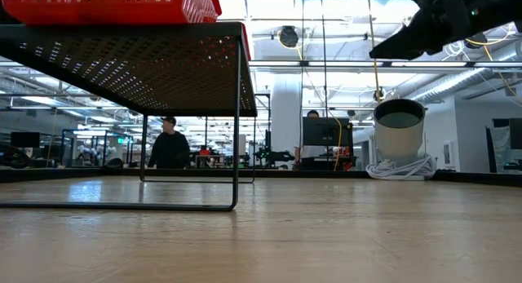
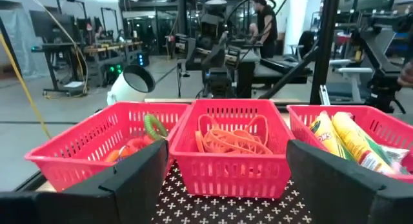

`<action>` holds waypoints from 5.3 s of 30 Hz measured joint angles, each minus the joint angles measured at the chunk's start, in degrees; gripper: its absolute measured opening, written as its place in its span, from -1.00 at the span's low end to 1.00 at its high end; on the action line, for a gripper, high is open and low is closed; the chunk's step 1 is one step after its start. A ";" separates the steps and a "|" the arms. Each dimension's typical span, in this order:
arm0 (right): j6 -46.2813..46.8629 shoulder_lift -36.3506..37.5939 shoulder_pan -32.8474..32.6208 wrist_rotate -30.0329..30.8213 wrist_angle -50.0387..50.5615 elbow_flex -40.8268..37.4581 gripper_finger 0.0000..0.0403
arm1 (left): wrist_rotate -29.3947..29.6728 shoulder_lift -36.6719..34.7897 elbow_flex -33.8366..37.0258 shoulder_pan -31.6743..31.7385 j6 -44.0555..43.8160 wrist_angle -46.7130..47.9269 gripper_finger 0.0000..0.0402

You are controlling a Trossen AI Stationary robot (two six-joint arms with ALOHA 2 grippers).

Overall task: Pick & Place Office Desk Supplies
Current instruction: Return to Home Position

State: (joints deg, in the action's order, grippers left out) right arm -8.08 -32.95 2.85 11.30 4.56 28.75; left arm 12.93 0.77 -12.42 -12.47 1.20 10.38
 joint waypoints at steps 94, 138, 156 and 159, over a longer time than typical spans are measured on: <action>9.08 32.28 18.78 -11.38 -7.22 -27.95 -0.17 | -3.91 -0.41 11.58 0.07 3.01 -14.89 0.61; 9.10 32.28 18.78 -11.38 -7.06 -27.95 -0.18 | -3.93 -0.41 11.51 0.07 3.01 -14.91 0.61; 9.09 32.28 18.78 -11.38 -7.06 -27.94 -0.18 | -3.93 -0.41 11.51 0.05 3.01 -14.91 0.61; 9.08 32.28 18.78 -11.38 -7.06 -27.95 -0.17 | -3.93 -0.41 11.51 0.06 3.03 -14.91 0.61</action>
State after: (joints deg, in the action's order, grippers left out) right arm 1.00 -0.67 21.63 -0.08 -2.50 0.80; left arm 8.99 0.36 -0.91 -12.41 4.23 -4.54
